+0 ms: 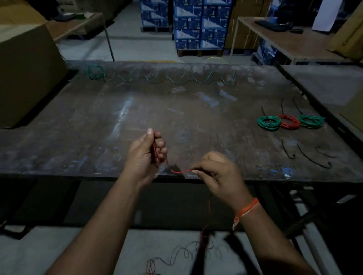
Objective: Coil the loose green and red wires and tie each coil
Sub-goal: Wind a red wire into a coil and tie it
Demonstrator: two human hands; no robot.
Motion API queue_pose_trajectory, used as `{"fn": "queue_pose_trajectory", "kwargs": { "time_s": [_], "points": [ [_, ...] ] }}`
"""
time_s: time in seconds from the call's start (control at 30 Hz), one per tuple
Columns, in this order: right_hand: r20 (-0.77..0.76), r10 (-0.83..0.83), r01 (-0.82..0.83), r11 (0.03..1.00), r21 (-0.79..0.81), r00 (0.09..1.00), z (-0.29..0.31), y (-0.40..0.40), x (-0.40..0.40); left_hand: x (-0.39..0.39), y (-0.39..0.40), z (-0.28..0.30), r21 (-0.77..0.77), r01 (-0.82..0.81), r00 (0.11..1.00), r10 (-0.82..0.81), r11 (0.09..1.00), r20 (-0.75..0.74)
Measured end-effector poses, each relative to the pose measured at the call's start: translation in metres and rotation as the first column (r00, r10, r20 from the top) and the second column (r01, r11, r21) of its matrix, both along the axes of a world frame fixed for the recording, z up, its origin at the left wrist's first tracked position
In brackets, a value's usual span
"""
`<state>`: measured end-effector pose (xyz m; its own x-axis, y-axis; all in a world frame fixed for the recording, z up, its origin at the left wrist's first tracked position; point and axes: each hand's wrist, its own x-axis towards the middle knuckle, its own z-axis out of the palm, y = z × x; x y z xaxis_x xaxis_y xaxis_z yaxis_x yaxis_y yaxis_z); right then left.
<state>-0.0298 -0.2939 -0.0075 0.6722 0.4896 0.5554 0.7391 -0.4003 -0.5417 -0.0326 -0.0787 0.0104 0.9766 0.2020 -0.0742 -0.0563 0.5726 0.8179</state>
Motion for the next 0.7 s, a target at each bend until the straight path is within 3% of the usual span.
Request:
{"fn": "queue_pose_trajectory", "kwargs": {
  "time_s": [0.13,0.33,0.5,0.6,0.7],
  "points": [
    [0.034,0.043,-0.044,0.999,0.027,0.999,0.017,0.011,-0.006,-0.010,-0.008,-0.005,0.363,0.083,0.996,-0.088,0.928,-0.004],
    [0.045,0.057,-0.060,0.996,0.069,0.997,0.033,0.025,-0.006,-0.032,-0.014,-0.009,0.550,0.266,0.946,-0.325,0.792,0.011],
    [-0.066,0.047,-0.036,0.987,0.156,0.997,0.033,0.030,-0.005,-0.045,-0.001,-0.014,0.277,0.391,0.914,-0.406,0.878,-0.004],
    [-0.172,0.047,-0.006,0.973,0.232,0.984,0.025,0.035,-0.006,-0.054,0.003,-0.016,0.110,0.453,0.890,-0.457,0.885,0.006],
    [-0.318,0.076,-0.018,0.983,0.182,0.945,0.012,0.041,-0.006,-0.059,0.006,-0.016,-0.092,0.475,0.880,-0.470,0.875,0.072]
  ]
}}
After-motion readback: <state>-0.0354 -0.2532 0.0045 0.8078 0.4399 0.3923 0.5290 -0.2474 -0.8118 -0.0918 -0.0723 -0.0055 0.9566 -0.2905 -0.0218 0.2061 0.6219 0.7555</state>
